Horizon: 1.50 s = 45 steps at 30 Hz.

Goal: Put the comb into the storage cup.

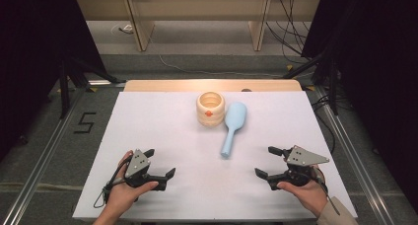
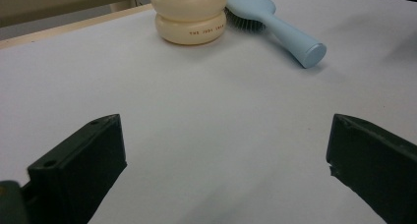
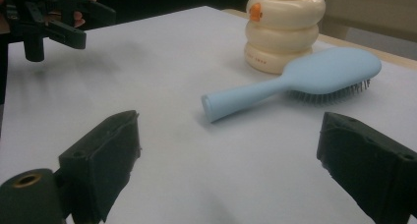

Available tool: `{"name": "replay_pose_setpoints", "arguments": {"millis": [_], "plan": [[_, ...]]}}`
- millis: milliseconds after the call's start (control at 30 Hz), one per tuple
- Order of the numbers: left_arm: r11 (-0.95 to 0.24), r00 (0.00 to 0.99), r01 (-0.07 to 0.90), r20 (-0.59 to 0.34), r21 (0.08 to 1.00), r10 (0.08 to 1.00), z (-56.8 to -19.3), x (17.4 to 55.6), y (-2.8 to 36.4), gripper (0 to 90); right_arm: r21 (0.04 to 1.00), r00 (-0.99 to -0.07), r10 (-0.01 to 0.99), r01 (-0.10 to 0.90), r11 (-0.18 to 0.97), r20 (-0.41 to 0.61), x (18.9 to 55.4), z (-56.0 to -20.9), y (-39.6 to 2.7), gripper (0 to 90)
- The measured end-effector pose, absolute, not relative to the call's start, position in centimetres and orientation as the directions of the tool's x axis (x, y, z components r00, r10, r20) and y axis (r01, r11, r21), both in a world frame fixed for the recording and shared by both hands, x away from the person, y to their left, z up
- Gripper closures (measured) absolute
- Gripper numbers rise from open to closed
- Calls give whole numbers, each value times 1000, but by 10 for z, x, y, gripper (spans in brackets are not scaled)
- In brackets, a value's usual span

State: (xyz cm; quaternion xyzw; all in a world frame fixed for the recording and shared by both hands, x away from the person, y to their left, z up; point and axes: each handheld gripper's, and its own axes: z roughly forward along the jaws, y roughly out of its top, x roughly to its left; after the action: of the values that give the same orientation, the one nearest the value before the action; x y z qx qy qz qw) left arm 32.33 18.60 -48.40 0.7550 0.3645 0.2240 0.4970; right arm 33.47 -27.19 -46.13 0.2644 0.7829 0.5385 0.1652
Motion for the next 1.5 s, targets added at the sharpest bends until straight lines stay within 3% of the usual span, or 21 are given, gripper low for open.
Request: {"name": "replay_pose_setpoints", "arguments": {"millis": [400, 600, 633, 700, 867, 1067, 1500], "plan": [[-239, 635, 324, -23, 915, 772, -484, 323, 185, 10, 939, -801, 599, 218, 265, 17, 337, -457, -270, 106], [-238, 634, 324, -24, 915, 773, -483, 323, 184, 13, 952, -791, 612, 201, 232, 18, 346, -447, -266, 168], [-238, 635, 323, -23, 916, 772, -483, 323, 184, 13, 953, -797, 604, 193, 232, 15, 352, -443, -261, 229], [-237, 636, 322, -24, 916, 772, -483, 323, 184, 13, 953, -796, 605, 191, 235, 10, 354, -442, -258, 258], [-238, 636, 325, -25, 915, 772, -483, 323, 184, 17, 924, -800, 599, 203, 325, -35, 378, -437, -234, 578], [-240, 639, 321, -23, 916, 769, -483, 323, 184, 19, 844, -798, 602, 307, 440, -24, 403, -443, -201, 900], [-240, 641, 322, -24, 916, 767, -483, 323, 184, 25, 717, -790, 613, 438, 543, 18, 440, -455, -151, 900]]}}
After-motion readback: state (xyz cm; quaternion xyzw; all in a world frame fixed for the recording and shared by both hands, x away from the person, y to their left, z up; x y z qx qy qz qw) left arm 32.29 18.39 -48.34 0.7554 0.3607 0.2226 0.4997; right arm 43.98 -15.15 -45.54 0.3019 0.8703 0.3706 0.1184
